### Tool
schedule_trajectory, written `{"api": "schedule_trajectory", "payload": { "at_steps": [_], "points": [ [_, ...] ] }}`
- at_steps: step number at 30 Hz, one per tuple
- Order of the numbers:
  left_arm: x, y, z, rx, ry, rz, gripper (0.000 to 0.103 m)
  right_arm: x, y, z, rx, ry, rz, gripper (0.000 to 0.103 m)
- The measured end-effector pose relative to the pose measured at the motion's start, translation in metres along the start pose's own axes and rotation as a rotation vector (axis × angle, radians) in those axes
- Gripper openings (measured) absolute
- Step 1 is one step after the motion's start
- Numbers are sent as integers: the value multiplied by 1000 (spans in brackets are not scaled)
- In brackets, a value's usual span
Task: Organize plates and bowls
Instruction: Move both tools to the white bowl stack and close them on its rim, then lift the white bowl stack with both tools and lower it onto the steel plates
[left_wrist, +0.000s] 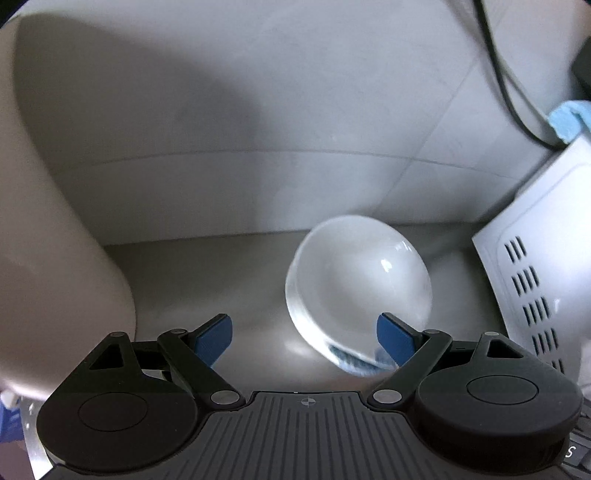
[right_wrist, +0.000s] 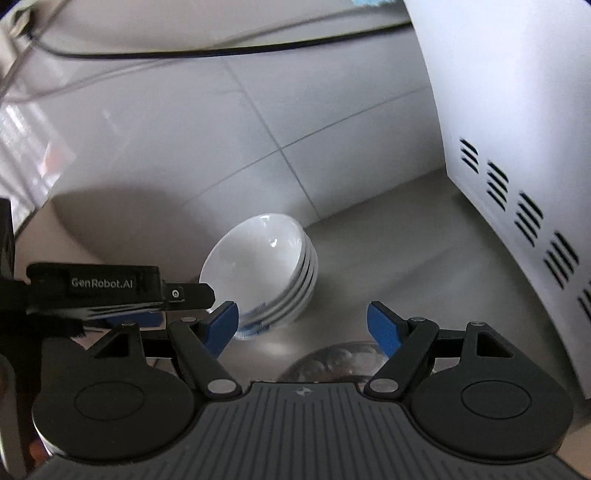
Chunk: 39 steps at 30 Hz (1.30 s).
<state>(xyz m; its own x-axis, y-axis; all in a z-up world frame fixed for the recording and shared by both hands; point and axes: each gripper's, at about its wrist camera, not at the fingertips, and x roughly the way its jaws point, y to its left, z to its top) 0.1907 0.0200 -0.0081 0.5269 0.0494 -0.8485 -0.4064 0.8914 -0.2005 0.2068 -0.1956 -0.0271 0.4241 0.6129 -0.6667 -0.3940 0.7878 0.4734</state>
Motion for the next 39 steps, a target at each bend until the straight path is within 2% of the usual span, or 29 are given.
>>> {"api": "schedule_trajectory", "payload": {
  "at_steps": [12, 22, 31, 35, 39],
  "points": [
    [35, 5, 26, 11, 46, -38, 103, 34, 12, 10, 31, 29, -37, 79],
    [52, 9, 30, 12, 95, -73, 103, 62, 22, 16, 25, 78, -54, 79],
    [69, 13, 31, -3, 139, -102, 103, 76, 16, 16, 41, 126, -60, 78],
    [70, 15, 32, -15, 144, -126, 103, 83, 16, 16, 44, 143, -56, 70],
    [70, 12, 33, -12, 147, -131, 103, 88, 14, 18, 56, 148, -42, 67]
  ]
}}
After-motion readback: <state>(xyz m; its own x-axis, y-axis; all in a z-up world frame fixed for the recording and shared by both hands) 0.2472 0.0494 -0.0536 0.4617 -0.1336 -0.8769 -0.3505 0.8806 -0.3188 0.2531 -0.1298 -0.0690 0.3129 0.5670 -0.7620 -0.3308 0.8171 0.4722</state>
